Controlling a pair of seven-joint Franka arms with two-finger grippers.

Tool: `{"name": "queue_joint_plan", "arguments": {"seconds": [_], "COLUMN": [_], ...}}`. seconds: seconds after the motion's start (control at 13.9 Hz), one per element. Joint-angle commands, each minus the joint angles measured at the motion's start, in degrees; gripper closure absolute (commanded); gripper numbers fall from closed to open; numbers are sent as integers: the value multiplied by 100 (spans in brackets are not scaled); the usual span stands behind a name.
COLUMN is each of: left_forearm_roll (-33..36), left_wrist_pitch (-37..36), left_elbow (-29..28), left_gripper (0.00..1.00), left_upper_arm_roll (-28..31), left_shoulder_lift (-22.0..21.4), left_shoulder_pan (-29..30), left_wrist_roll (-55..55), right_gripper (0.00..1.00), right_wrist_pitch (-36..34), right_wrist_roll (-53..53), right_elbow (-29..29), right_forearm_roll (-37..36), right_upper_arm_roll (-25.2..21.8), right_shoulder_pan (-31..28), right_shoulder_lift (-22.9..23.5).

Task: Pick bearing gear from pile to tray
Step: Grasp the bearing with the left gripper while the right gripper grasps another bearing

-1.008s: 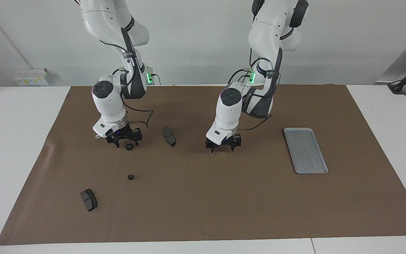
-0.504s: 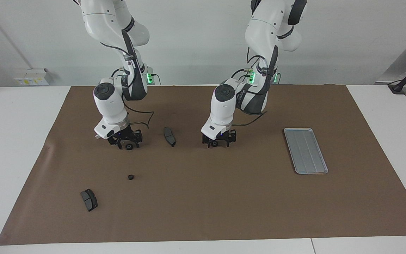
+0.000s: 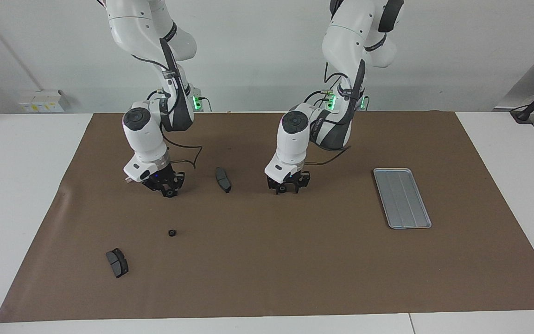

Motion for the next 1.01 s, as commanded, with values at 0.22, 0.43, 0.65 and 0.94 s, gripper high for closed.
{"name": "queue_joint_plan", "arguments": {"seconds": [0.22, 0.43, 0.65, 0.94], "left_forearm_roll": [69, 69, 78, 78], "left_wrist_pitch": [217, 261, 279, 305], "left_elbow": [-223, -241, -250, -258], "left_gripper": [35, 37, 43, 50], "left_upper_arm_roll": [87, 87, 87, 87], "left_shoulder_lift": [-201, -201, -201, -175], "left_shoulder_pan": [-189, -189, -180, -180], "left_wrist_roll": [-18, 79, 114, 273], "right_gripper": [91, 91, 91, 91], "right_wrist_pitch": [-159, -555, -547, -547], "right_wrist_roll": [248, 703, 1101, 1101], "right_elbow": [80, 422, 485, 476], "right_forearm_roll": [102, 110, 119, 119], "right_upper_arm_roll": [187, 196, 187, 187], "right_shoulder_pan": [24, 331, 569, 605], "right_shoulder_lift": [-205, -250, -223, -223]}}
